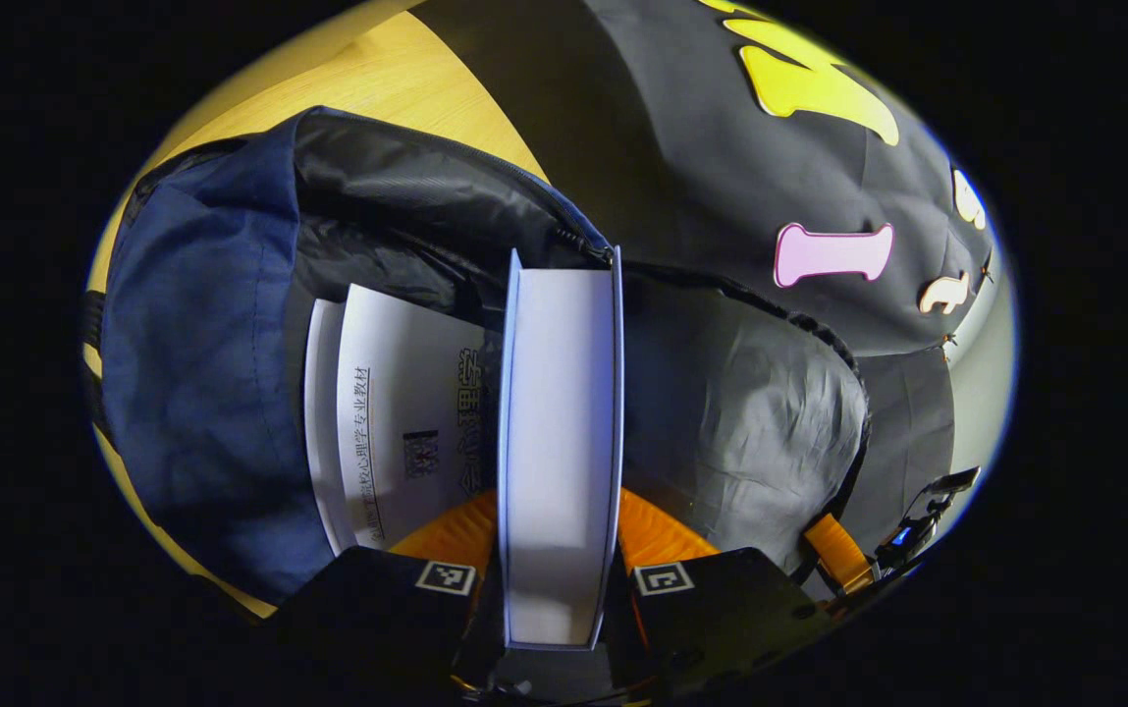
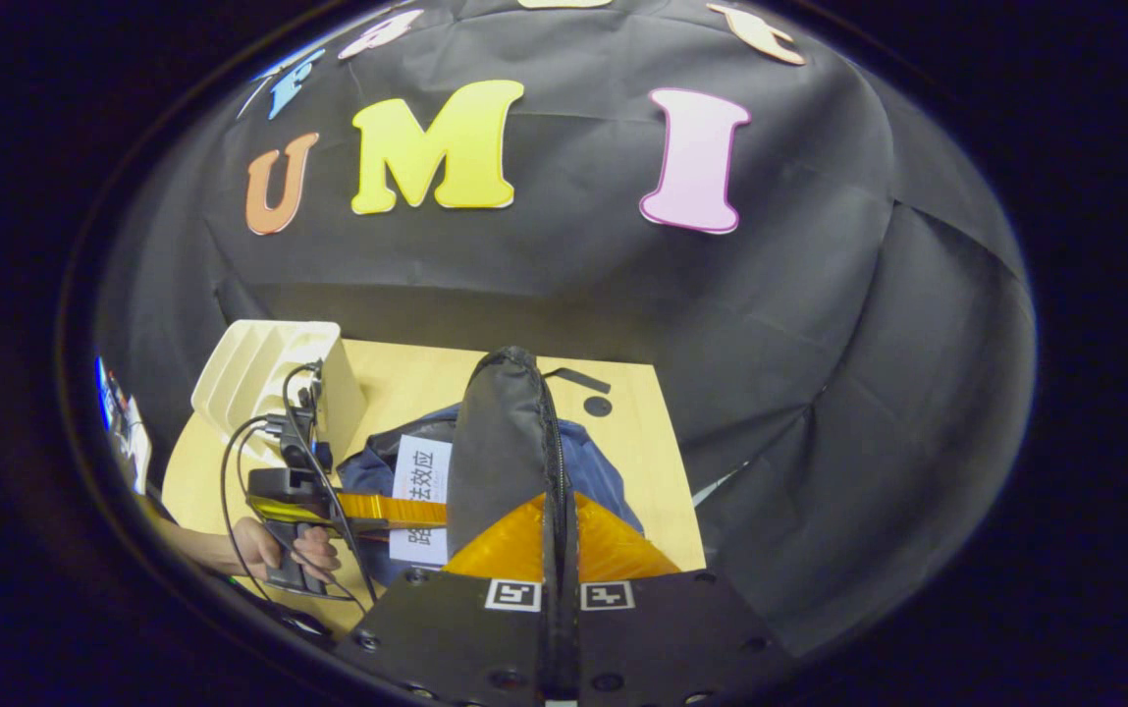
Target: Open the schoolbag, grab two books from the bookshelf and put them into the schoolbag.
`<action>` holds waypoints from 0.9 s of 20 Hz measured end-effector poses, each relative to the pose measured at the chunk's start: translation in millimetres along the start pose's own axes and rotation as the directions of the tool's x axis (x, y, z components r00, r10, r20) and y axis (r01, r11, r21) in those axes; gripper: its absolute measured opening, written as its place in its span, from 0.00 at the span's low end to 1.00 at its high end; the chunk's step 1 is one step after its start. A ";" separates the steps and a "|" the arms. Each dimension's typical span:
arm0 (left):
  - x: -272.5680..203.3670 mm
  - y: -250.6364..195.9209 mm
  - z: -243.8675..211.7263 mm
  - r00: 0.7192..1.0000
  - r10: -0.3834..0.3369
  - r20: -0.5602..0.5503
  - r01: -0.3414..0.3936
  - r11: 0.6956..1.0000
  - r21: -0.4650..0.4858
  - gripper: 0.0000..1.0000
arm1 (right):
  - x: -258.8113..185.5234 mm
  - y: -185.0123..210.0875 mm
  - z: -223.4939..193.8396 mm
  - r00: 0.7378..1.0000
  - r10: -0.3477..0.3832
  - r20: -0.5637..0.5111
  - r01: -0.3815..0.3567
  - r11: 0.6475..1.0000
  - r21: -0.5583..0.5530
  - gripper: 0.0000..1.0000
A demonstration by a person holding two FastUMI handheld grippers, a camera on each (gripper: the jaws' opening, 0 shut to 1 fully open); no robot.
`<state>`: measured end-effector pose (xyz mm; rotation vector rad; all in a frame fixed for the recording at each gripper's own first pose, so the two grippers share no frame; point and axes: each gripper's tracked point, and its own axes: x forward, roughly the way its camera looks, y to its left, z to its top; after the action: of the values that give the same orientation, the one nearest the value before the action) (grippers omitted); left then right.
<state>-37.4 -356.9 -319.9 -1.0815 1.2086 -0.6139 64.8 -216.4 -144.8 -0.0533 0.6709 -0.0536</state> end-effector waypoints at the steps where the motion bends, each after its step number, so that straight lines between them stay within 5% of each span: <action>1: 1.2 1.8 0.5 1.000 -0.001 -0.001 0.001 1.000 0.010 0.55 | 1.1 0.5 -1.7 1.000 0.002 -0.003 -0.002 1.000 0.001 0.00; 4: 2.8 10.1 0.6 0.999 0.032 -0.029 -0.032 0.999 0.001 0.63 | 2.9 1.7 -2.5 1.000 0.010 -0.006 -0.010 1.000 0.001 0.00; 5: 5.0 15.5 -3.0 0.998 0.052 -0.046 -0.052 0.999 -0.002 0.55 | 3.6 1.9 -2.7 1.000 0.012 -0.007 -0.012 1.000 0.001 0.00; 10: 8.1 28.2 -5.6 0.981 0.164 -0.101 -0.164 0.986 0.004 0.79 | 8.5 2.2 -3.1 1.000 0.021 -0.014 -0.021 1.000 0.006 0.02; 15: 0.6 33.3 -11.5 0.947 0.282 -0.154 -0.277 0.959 0.054 0.85 | 11.3 2.2 -2.0 1.000 0.026 -0.009 -0.026 1.000 0.009 0.00; 16: -4.3 32.2 -11.8 0.939 0.304 -0.160 -0.297 0.952 0.068 0.98 | 10.4 2.1 -2.2 1.000 0.026 -0.009 -0.026 1.000 0.010 0.00; 17: -9.2 31.5 -11.7 0.931 0.326 -0.162 -0.316 0.945 0.083 0.99 | 12.2 3.1 -1.3 1.000 0.027 -0.009 -0.027 1.000 0.012 0.00; 18: -14.5 31.3 -11.5 0.924 0.346 -0.161 -0.334 0.937 0.096 0.87 | 12.5 3.2 -0.4 1.000 0.028 -0.007 -0.028 1.000 0.013 0.00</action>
<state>-57.4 -335.7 -341.8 -0.7460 1.4793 -0.4814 74.4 -214.1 -153.1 -0.0311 0.6787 -0.0316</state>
